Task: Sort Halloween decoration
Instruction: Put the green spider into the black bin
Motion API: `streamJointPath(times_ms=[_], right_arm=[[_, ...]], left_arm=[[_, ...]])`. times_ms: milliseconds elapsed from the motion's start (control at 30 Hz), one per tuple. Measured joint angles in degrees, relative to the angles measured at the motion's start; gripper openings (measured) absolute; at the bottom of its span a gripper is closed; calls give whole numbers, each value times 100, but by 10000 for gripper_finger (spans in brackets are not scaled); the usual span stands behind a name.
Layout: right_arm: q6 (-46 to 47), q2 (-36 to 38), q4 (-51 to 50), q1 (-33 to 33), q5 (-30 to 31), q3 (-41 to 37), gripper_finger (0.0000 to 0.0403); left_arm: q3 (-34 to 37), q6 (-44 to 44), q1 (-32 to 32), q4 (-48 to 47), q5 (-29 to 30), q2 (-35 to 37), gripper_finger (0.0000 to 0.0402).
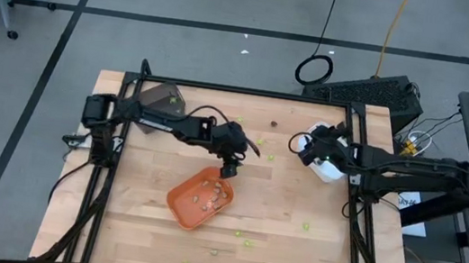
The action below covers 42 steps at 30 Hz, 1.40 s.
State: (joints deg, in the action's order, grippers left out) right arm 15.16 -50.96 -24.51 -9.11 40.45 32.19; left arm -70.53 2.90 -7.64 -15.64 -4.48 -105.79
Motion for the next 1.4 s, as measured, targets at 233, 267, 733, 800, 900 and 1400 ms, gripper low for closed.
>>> streamJointPath(times_ms=[233, 267, 733, 800, 900, 1400], right_arm=[[-25, -71, 4, 180, -2, 0, 224], [-17, -99, 31, 180, -1, 1, 224], [-68, -266, 19, 174, 0, 2, 224], [-68, -265, 31, 174, 0, 0, 224], [-69, -266, 28, 174, 0, 0, 224], [59, -264, 31, 174, -2, -3, 224]], left_arm=[[-533, -42, -51, -547, -187, -621, 209], [-581, -29, -54, -715, -242, -676, 209], [-819, -346, -157, -1106, -287, -816, 174], [-819, -476, -197, -1144, -283, -816, 155], [-819, -796, -270, -1223, -283, -816, 130], [-1245, -3152, -310, -1559, -126, -777, 100]])
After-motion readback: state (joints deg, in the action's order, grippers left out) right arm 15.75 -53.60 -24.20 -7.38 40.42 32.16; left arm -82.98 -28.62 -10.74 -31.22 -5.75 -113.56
